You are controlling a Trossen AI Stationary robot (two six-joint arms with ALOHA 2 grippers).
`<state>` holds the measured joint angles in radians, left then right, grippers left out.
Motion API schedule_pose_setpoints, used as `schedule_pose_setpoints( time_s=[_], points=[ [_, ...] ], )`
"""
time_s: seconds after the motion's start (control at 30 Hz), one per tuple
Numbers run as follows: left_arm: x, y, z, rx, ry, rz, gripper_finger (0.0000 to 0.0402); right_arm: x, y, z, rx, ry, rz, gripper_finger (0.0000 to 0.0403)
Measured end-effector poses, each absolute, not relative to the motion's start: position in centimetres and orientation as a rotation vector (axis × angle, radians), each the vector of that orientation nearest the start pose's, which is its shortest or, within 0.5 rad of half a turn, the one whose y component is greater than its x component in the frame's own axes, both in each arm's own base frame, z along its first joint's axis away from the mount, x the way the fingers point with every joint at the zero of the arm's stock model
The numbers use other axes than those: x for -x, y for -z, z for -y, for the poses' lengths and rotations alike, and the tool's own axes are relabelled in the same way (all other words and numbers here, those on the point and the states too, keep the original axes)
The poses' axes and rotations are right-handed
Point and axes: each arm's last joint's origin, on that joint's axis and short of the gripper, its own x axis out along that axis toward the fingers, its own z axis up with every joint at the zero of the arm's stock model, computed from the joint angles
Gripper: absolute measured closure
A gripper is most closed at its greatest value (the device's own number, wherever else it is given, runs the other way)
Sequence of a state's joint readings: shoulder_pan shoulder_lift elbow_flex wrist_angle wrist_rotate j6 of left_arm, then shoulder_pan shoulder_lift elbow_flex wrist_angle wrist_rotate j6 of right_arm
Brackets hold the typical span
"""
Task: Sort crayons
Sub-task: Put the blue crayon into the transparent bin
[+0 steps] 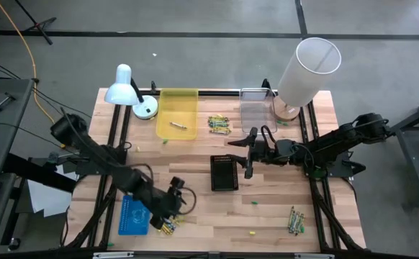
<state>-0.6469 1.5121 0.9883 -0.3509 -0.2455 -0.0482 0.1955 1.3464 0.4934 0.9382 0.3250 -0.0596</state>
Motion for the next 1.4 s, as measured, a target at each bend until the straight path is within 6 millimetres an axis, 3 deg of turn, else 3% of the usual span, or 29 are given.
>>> schedule_pose_setpoints(
  time_s=[0.3,0.5,0.77,0.97,1.4],
  points=[
    [-26.7,-17.0,19.4,-0.392,0.349,-0.952,0.0245,-25.9,-22.4,-4.2,0.038,0.132,0.078,0.0203],
    [-27.1,-14.7,20.1,-0.363,0.414,-1.012,0.0245,-25.9,-22.4,-4.2,0.047,0.133,0.078,0.0203],
    [-27.7,-14.8,21.0,-0.309,0.437,-1.014,0.0245,-25.9,-22.3,-4.2,0.04,0.133,0.072,0.0203],
    [-28.1,-13.0,21.2,-0.293,0.396,-1.087,0.0245,-25.9,-22.4,-4.2,0.039,0.133,0.076,0.0203],
    [-28.5,-13.1,21.6,-0.322,0.284,-1.181,0.0245,-25.9,-22.4,-4.2,0.034,0.133,0.079,0.0203]
  ],
)
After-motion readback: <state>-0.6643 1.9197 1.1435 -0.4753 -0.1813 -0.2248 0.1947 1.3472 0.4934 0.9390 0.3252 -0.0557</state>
